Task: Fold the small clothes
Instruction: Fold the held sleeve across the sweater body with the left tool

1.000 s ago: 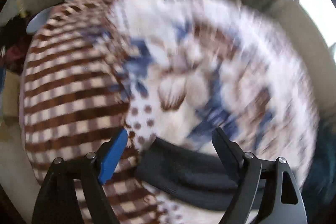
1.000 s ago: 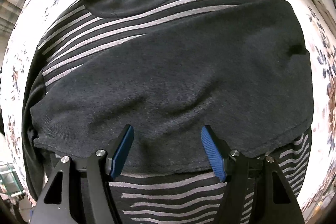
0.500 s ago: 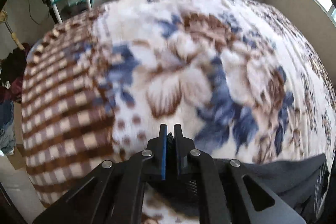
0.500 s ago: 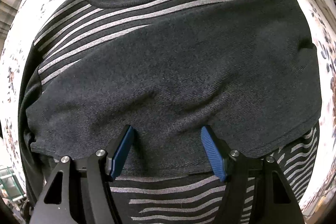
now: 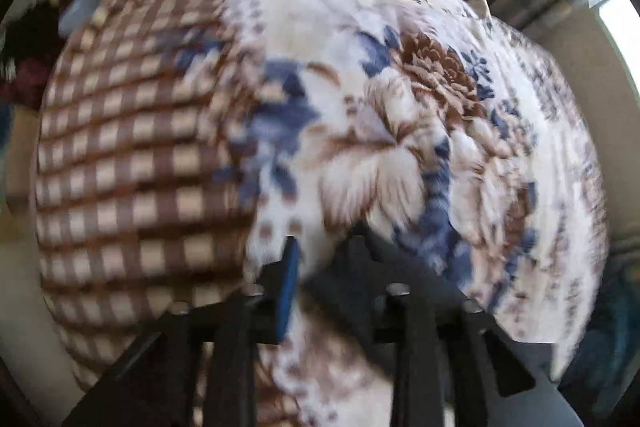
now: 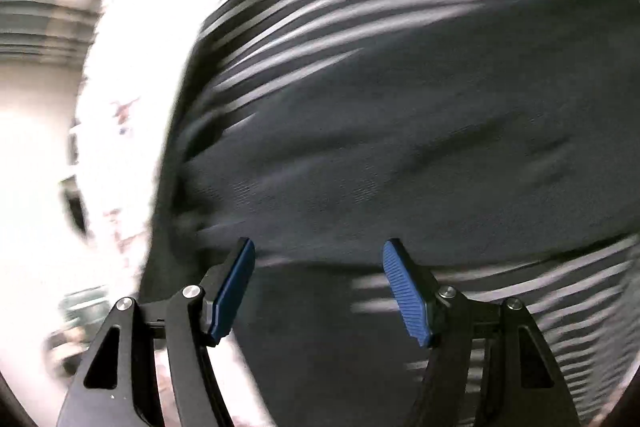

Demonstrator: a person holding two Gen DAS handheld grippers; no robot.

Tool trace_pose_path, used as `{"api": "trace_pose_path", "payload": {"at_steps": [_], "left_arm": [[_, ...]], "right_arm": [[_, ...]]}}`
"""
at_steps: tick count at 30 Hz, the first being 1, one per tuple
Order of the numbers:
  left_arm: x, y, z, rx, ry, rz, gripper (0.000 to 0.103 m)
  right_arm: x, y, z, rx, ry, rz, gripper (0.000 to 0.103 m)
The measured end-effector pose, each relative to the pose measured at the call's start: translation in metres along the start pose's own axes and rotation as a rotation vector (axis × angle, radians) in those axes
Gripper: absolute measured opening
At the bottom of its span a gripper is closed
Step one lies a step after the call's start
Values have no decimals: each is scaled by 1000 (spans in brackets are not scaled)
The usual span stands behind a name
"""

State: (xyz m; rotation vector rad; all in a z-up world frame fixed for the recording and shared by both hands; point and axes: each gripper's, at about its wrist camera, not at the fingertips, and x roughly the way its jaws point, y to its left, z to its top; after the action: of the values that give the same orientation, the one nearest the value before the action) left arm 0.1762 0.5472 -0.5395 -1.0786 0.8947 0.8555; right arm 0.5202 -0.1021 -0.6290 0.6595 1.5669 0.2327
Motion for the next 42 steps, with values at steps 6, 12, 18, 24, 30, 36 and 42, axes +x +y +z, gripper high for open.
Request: {"api": "trace_pose_path", "payload": {"at_steps": [6,12,18,24,30,36,42], "left_arm": [[14,0,-42,-90,114,-80,37],[14,-7,-65,-151,116,-95,37],[1,-1,-87,-234,151,-147,38],[25,6,-93,-416,121,-239,54],[32,-14,-97,-373,-9,-154,22],[-20,-16,-107,-262,-108,-205,3],[-15,22,-126,-317,14,-183,7]], "right_arm": [[49,41,1,26,35,113,69],[89,68,-17,-18,22,39,17],[74,72,-35,-165,9,-58,8],[65,62,-23,-134,79,-11,23],[46,45,-17,-103,46,9,47],[37,38,-17,-115,38,-7,47],[37,31,-20,-111,55,-15,47]]}}
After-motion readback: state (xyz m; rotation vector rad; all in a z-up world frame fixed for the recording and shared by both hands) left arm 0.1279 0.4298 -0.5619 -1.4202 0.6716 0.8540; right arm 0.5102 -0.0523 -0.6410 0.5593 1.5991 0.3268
